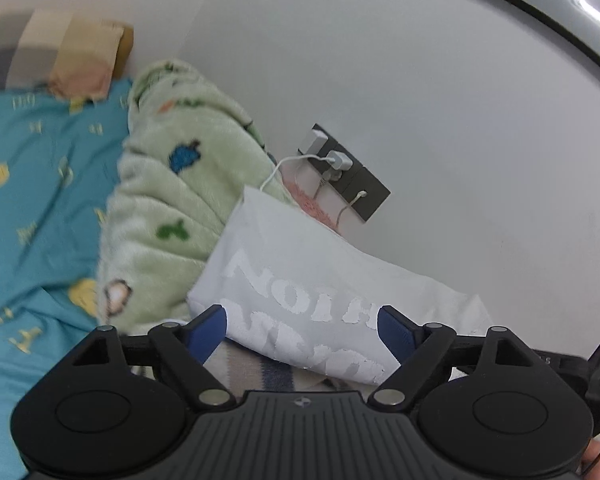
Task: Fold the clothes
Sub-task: 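Open the left gripper, then the right gripper, releasing the shirt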
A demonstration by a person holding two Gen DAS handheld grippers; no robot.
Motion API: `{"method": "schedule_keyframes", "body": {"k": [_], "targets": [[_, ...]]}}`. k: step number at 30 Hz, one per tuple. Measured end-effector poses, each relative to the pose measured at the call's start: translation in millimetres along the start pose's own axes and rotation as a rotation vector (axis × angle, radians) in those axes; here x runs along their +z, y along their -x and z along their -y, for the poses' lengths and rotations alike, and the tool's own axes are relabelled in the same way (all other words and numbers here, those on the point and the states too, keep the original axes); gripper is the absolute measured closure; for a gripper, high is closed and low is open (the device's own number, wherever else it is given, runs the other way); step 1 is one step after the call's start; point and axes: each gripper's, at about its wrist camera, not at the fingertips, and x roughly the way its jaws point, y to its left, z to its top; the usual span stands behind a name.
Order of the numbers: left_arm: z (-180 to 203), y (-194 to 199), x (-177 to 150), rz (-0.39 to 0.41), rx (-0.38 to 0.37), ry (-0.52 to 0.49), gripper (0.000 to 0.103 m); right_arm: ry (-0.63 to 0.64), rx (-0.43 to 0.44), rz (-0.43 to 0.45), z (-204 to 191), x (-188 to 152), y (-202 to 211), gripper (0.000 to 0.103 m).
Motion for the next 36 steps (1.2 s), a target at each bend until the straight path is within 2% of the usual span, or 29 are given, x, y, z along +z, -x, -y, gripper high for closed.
{"method": "schedule_keyframes", "body": {"k": [2, 7, 9, 11, 13, 15, 16, 20, 23, 24, 25, 27, 31, 36], "targets": [[8.0, 17.4, -2.8, 0.02, 0.02, -0.032, 0.009, 0.007, -0.009, -0.001, 1.5, -2.4, -0.1, 0.079], [14.1, 35.1, -12.4, 0.032, 0.037, -0.079, 0.009, 0.022, -0.009, -0.012, 16.0, -3.4, -2.5, 0.074], [15.1, 36.7, -16.3, 0.033, 0.051, -0.1, 0.009, 0.006, -0.011, 0.013, 22.5, -7.5, 3.7, 0.061], [12.0, 33.9, -20.3, 0.023, 0.035, -0.094, 0.009, -0.015, -0.005, 0.05, 29.4, -11.6, 10.9, 0.034], [8.4, 30.0, -25.0, 0.014, 0.027, -0.088, 0.009, -0.088, 0.047, 0.095, 41.8, -14.3, 18.0, 0.022], [5.6, 26.4, -29.7, 0.006, 0.025, -0.087, 0.009, -0.151, 0.083, 0.137, 52.9, -16.3, 24.5, 0.022], [4.6, 24.7, -31.8, 0.002, 0.027, -0.086, 0.009, -0.141, 0.074, 0.151, 53.4, -16.8, 27.6, 0.022], [4.3, 24.9, -36.7, 0.001, 0.039, -0.094, 0.009, -0.028, 0.011, 0.19, 41.3, -20.6, 39.9, 0.022], [7.9, 33.0, -37.4, 0.015, 0.047, -0.105, 0.008, 0.105, -0.059, 0.223, 19.9, -29.2, 51.3, 0.022], [10.0, 37.1, -37.5, 0.019, 0.047, -0.111, 0.007, 0.152, -0.082, 0.238, 12.2, -33.5, 56.0, 0.022], [13.3, 42.7, -38.2, 0.033, 0.057, -0.127, 0.002, 0.197, -0.105, 0.258, 5.1, -39.2, 62.3, 0.022], [20.6, 55.0, -40.9, 0.07, 0.08, -0.168, 0.0, 0.273, -0.144, 0.308, -8.4, -51.2, 74.4, 0.022], [36.7, 83.5, -50.4, 0.125, 0.122, -0.26, 0.0, 0.392, -0.171, 0.4, -33.1, -77.1, 97.4, 0.022], [48.5, 119.5, -68.1, 0.187, 0.143, -0.343, 0.0, 0.507, -0.164, 0.428, -54.0, -113.2, 126.1, 0.022]]}}
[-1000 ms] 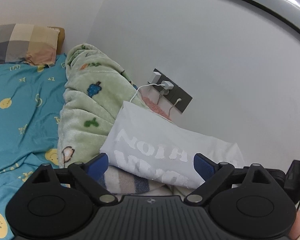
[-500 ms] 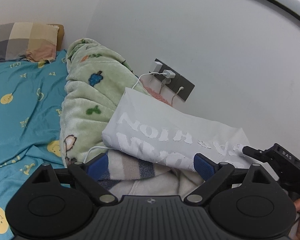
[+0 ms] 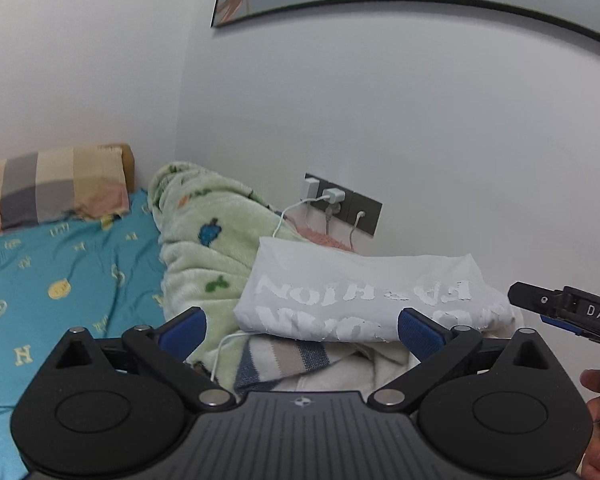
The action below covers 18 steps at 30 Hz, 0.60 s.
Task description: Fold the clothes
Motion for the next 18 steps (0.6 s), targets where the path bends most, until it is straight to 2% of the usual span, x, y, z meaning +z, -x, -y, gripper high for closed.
{"method": "schedule_keyframes", "body": {"k": [3, 11, 18], "targets": [[3.5, 20.9, -8.3, 0.026, 0.014, -0.035, 0.0, 0.048, 0.016, 0.012, -17.9, -10.3, 15.9, 0.022], [0.0, 61.0, -31.9, 0.065, 0.039, -0.026, 0.0, 0.154, 0.044, -0.013, -51.1, -42.3, 35.3, 0.022], [-5.8, 74.6, -32.5, 0.088, 0.071, -0.02, 0.0, 0.192, 0.027, 0.032, -64.3, -43.4, 45.9, 0.022]]}}
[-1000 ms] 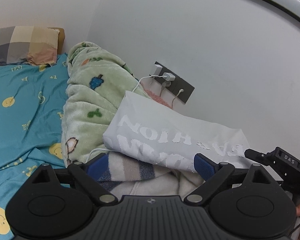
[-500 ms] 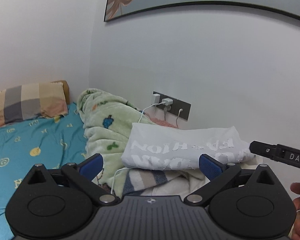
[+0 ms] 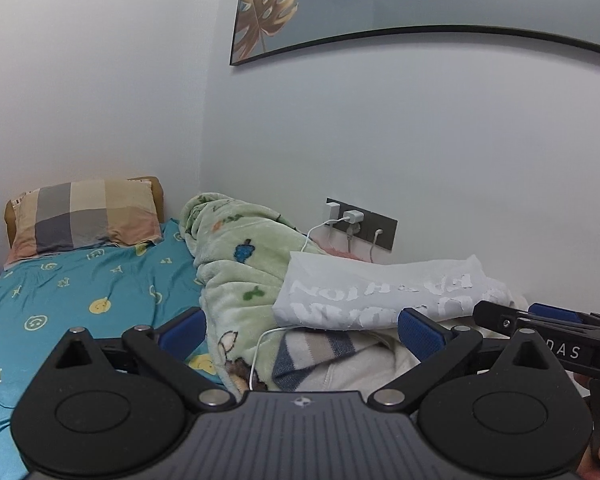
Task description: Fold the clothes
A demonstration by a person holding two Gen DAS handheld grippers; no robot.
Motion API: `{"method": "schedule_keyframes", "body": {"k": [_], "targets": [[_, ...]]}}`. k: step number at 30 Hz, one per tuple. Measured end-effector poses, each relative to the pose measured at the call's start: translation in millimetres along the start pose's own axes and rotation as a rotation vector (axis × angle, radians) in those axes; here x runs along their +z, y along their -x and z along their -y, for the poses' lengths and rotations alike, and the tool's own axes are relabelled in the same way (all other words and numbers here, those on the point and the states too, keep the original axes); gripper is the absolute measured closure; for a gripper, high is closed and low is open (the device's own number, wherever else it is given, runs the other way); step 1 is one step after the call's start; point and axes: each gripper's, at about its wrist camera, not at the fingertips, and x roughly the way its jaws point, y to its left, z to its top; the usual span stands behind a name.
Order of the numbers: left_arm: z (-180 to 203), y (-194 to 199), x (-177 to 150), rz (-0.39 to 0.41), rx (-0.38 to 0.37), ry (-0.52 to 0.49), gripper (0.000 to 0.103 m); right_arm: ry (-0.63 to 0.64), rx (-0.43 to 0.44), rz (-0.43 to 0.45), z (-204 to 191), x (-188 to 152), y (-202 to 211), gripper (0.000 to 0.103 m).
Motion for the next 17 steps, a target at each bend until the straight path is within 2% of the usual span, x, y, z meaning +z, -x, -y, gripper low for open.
{"method": "schedule_keyframes", "body": {"k": [17], "targets": [[-4.1, 7.8, -3.0, 0.001, 0.006, 0.003, 0.0, 0.014, -0.027, 0.006, -5.2, 4.2, 2.6, 0.022]]}}
